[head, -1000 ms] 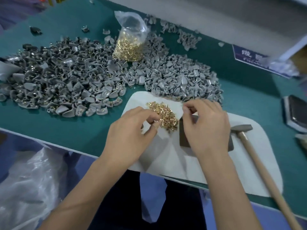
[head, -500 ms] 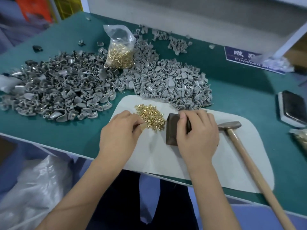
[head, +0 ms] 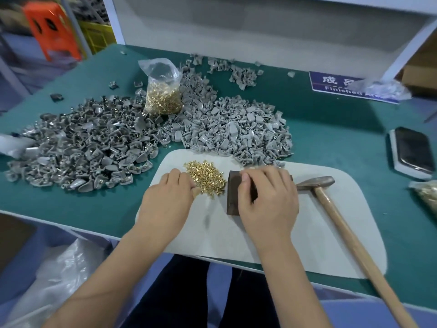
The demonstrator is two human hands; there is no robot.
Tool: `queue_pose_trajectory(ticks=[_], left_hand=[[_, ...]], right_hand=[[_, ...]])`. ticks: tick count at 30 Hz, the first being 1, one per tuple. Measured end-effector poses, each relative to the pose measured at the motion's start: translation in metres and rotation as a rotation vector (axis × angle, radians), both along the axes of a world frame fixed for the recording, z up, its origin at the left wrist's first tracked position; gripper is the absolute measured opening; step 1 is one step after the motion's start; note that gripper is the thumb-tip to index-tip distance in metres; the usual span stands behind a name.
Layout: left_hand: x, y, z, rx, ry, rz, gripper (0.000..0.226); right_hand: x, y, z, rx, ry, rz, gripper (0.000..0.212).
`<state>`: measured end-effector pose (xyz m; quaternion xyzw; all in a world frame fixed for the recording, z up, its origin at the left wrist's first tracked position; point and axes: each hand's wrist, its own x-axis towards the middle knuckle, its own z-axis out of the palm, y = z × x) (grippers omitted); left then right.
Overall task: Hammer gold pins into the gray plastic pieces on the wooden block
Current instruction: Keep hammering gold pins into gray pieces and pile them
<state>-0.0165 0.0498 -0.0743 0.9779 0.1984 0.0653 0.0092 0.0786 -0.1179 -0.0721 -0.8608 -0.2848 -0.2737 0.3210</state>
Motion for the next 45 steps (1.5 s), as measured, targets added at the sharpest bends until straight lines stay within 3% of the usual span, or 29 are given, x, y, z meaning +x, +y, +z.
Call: queue_pose_trajectory(ticks=[3, 7, 12, 19, 23, 27, 30, 35, 39, 45], left_hand=[[0.001, -0.007, 0.006, 0.155, -0.005, -0.019, 0.031], [0.004, -0.010, 0.005, 0.218, 0.102, 0.069, 0.044], [0.007, -0.013, 0.001, 0.245, 0.174, 0.113, 0.044], [0.003, -0.005, -0.002, 0.062, 0.074, 0.076, 0.046], [-0.003, -0.011, 0.002, -0.219, -0.191, 0.073, 0.049], [0.010, -0.029, 0.010, -0.606, -0.362, -0.043, 0.035], [0.028, -0.044, 0.018, -0.594, -0.430, -0.155, 0.026], [0.051, -0.058, 0.023, -0.840, -0.557, -0.196, 0.029], [0.057, -0.058, 0.022, -0.850, -0.566, -0.265, 0.047], [0.069, -0.049, 0.020, -0.826, -0.495, -0.315, 0.042]], right_hand=[[0.000, 0.001, 0.002, -0.001, 0.005, -0.001, 0.016], [0.000, 0.000, 0.002, -0.011, 0.011, -0.005, 0.016], [-0.001, 0.001, 0.002, -0.009, 0.012, -0.017, 0.016], [-0.002, -0.001, 0.002, -0.013, 0.013, -0.018, 0.017], [-0.002, 0.001, 0.001, 0.017, -0.001, -0.011, 0.016], [-0.003, -0.001, 0.002, 0.184, 0.007, 0.005, 0.022], [-0.005, -0.003, 0.004, 0.247, -0.024, 0.074, 0.025], [-0.006, -0.001, 0.004, 0.268, -0.065, 0.109, 0.016], [-0.004, -0.004, 0.004, 0.316, -0.036, 0.092, 0.014], [-0.001, -0.006, 0.004, 0.358, -0.020, 0.057, 0.007]])
